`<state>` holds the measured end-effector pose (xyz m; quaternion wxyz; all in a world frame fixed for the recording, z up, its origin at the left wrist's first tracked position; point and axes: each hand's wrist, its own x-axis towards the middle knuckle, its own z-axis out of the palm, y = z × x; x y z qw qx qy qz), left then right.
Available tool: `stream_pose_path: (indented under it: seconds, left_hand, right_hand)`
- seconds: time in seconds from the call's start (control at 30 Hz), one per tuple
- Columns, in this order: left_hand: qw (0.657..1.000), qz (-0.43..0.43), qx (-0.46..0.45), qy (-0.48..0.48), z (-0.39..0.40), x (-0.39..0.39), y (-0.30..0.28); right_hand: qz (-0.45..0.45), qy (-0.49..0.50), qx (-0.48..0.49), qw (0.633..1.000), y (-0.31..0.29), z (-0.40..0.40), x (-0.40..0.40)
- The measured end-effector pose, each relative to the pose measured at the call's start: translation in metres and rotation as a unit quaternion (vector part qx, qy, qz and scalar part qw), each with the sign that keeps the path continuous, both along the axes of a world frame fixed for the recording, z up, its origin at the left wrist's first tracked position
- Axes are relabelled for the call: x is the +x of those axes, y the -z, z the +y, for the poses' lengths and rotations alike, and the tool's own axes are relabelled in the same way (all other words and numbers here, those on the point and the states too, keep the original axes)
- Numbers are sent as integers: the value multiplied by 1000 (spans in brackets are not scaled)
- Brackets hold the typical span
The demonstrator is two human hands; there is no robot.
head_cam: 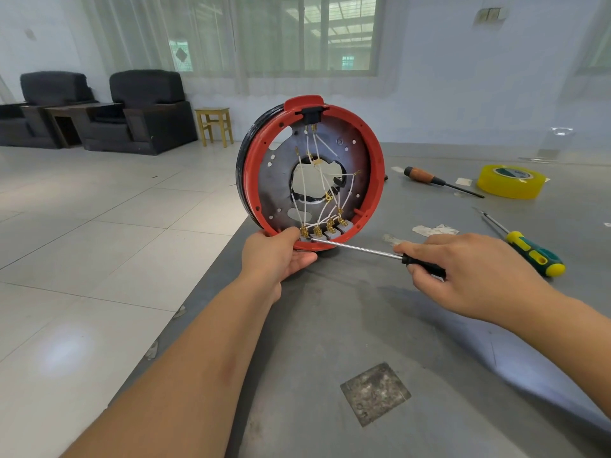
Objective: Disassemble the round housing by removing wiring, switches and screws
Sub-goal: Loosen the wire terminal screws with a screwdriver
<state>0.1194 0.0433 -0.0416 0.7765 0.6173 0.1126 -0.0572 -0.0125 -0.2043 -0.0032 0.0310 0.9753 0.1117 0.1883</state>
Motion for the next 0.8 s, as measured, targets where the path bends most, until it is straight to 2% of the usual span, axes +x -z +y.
stream_pose_path:
  seconds: [0.23,0.47,0.8]
  left_hand:
    - [1000,19,4,-8,0,2,-1]
    - [999,44,4,-15,1,4,-4]
    - [997,69,-26,-10,4,9,-8]
  right_hand:
    - [-14,3,-36,999,7,2,0]
    - [-76,-15,-44,996,20,8,-3]
    - [-86,-38,-65,993,29,13,-3]
